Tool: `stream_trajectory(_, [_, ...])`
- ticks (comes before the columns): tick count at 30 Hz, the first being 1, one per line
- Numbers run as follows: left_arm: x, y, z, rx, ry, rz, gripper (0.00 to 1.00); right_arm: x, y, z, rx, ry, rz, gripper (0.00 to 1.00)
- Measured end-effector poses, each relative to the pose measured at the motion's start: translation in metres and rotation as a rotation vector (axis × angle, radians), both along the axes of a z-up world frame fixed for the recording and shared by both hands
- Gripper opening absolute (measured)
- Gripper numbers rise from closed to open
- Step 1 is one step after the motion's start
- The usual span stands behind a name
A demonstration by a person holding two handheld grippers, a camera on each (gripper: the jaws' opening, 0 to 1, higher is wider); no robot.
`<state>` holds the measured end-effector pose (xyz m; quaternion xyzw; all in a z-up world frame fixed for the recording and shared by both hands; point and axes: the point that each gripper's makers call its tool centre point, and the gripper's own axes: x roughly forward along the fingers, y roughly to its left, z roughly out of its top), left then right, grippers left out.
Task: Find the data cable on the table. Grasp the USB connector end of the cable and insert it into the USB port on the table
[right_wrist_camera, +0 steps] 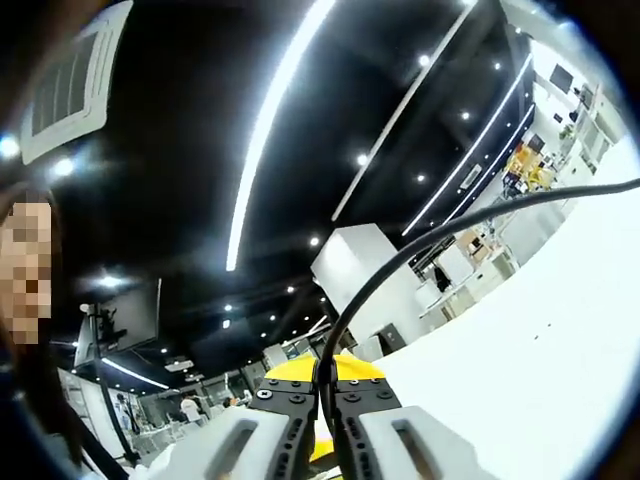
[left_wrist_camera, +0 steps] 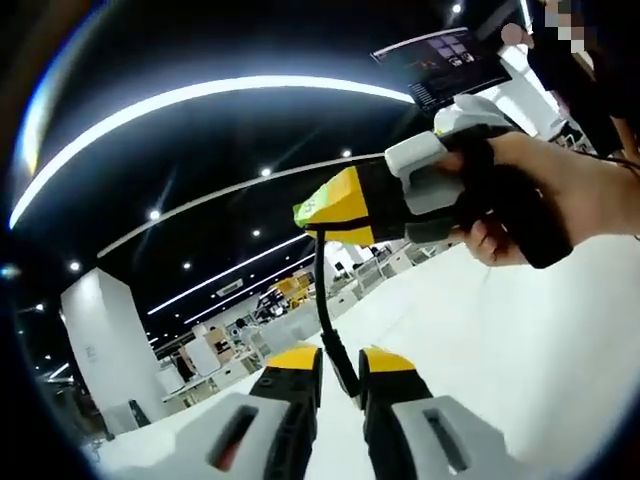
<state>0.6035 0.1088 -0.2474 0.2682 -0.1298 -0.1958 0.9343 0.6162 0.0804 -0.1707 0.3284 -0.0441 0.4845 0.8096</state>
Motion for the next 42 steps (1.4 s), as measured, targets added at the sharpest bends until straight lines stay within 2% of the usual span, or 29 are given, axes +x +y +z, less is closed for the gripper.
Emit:
stream_trajectory(9, [-0.001,0.009,0.01,0.044,-0.071,0.058,0.11,0.0,-0.004,-0.001,0.043,0.037,0.007,0.06])
stream_trajectory(15, [-0.001,0.018,0.018,0.031,-0.08,0.07,0.07,0.003,-0.007,-0.005,0.103,0.095,0.027,0.06])
stream_trajectory(17, [0.0,0.018,0.016,0.034,-0.062,0.06,0.07,0.003,-0.007,-0.006,0.11,0.105,0.029,0.06])
stream_trajectory(19, [0.001,0.016,0.011,-0.005,-0.005,0.032,0.07,0.005,-0.008,-0.008,0.099,0.1,0.015,0.06])
stream_trajectory(23, [0.003,0.016,0.009,-0.021,0.025,0.012,0.06,0.008,-0.008,-0.013,0.065,0.081,-0.017,0.08])
stream_trajectory(26, [0.003,0.014,0.006,-0.097,0.088,-0.039,0.06,0.011,-0.008,-0.016,0.027,0.062,-0.041,0.09])
stream_trajectory(31, [0.005,0.014,0.002,-0.259,0.204,-0.134,0.06,0.012,-0.003,-0.015,-0.064,-0.022,-0.061,0.19])
stream_trajectory(35, [0.004,0.014,0.002,-0.342,0.253,-0.181,0.06,0.013,-0.003,-0.016,-0.107,-0.054,-0.051,0.23])
stream_trajectory(38, [0.004,0.012,0.001,-0.412,0.3,-0.223,0.06,0.017,-0.002,-0.022,-0.162,-0.062,-0.029,0.26])
stream_trajectory(42, [0.002,0.009,-0.001,-0.5,0.365,-0.281,0.06,0.018,-0.002,-0.03,-0.197,-0.056,0.0,0.27])
